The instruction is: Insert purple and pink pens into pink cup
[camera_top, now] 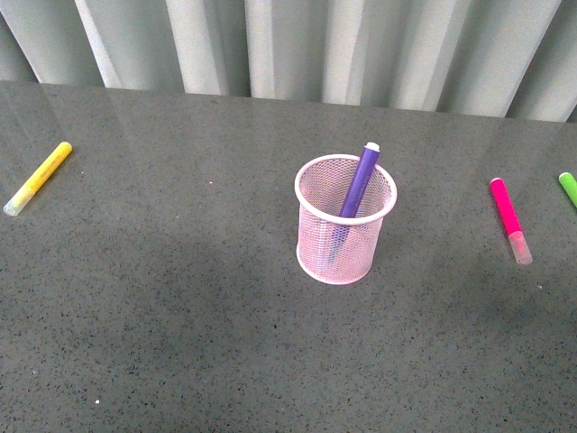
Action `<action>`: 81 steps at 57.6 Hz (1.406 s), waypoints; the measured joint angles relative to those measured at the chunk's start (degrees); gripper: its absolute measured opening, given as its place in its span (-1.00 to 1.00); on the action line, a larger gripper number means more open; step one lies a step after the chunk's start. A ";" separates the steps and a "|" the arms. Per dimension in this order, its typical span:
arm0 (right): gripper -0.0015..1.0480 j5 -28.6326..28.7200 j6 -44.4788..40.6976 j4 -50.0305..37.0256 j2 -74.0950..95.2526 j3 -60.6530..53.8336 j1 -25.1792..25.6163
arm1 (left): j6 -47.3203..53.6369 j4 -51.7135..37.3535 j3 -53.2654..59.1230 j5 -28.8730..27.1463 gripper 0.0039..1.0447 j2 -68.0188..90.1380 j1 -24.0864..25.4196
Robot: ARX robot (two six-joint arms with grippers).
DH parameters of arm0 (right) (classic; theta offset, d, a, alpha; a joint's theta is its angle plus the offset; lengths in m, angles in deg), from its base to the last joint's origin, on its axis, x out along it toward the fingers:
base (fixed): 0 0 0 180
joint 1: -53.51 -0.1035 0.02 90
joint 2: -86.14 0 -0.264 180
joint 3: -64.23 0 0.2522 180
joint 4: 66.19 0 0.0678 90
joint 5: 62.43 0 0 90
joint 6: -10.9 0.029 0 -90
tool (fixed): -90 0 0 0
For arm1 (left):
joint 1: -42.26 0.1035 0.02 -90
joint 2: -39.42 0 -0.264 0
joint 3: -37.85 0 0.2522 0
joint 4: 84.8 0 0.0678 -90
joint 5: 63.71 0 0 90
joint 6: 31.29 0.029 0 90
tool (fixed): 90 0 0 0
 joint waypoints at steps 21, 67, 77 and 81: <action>0.87 -6.34 7.96 -1.95 26.05 7.32 8.04 | 0.00 0.00 0.00 0.00 0.83 -0.04 0.00; 0.87 4.28 1.62 -0.04 104.98 56.68 2.69 | 0.15 0.00 0.00 0.00 0.88 -0.02 0.00; 0.87 3.96 4.72 2.05 110.75 61.88 1.03 | 0.15 0.00 0.00 0.00 0.88 -0.04 0.00; 0.87 3.37 5.44 2.47 112.26 62.97 0.79 | 0.15 0.00 0.00 0.00 0.88 -0.04 0.00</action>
